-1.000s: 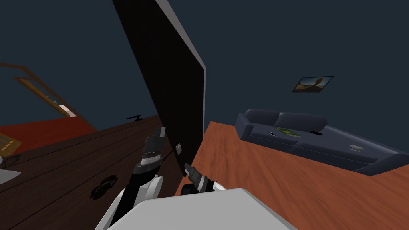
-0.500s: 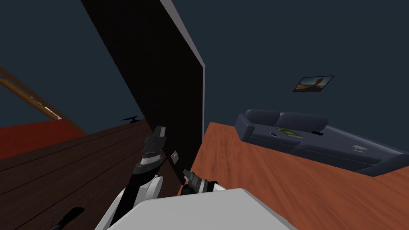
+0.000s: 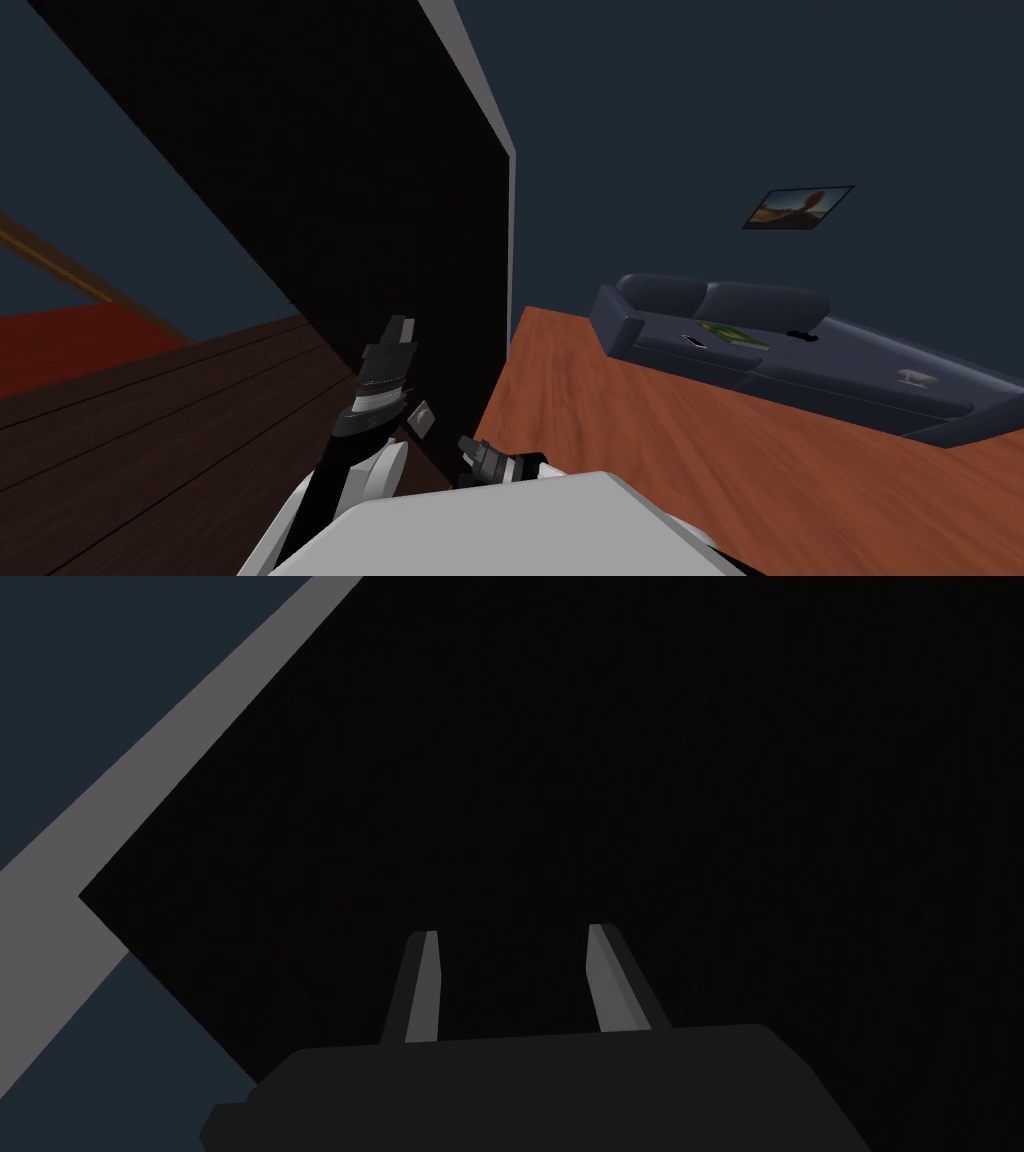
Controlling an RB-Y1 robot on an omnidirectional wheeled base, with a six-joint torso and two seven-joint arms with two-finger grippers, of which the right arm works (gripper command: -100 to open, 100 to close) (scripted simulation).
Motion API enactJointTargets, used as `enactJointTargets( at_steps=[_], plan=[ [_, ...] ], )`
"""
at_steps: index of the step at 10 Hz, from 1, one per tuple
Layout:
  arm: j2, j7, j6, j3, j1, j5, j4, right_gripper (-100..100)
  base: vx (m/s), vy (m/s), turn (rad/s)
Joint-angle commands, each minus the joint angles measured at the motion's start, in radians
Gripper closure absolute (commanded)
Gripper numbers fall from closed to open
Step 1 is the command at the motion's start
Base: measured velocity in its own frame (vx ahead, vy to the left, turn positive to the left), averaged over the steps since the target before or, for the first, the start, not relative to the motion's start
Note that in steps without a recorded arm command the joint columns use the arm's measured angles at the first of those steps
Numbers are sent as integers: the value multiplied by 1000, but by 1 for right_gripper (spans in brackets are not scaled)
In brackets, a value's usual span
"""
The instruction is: Push the door open
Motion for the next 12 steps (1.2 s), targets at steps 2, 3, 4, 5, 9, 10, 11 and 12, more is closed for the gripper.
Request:
enactJointTargets(
  at_steps=[2,3,4,5,9,10,11,12],
  plan=[
    [8,0,-2,-7,0,0,12,-100,59,130,43],
    [13,0,-3,-11,0,0,19,-100,70,176,10],
    [18,0,-4,-15,0,0,26,-100,76,188,51],
    [23,0,-6,-20,0,0,33,-100,104,197,50],
    [43,0,-10,-37,0,0,62,-100,119,194,50],
    [40,0,-9,-34,0,0,57,-100,40,82,-1],
    [40,0,-9,-34,0,0,57,100,-2,-9,-5],
    [40,0,-9,-34,0,0,57,100,-15,-33,4]
  ],
)
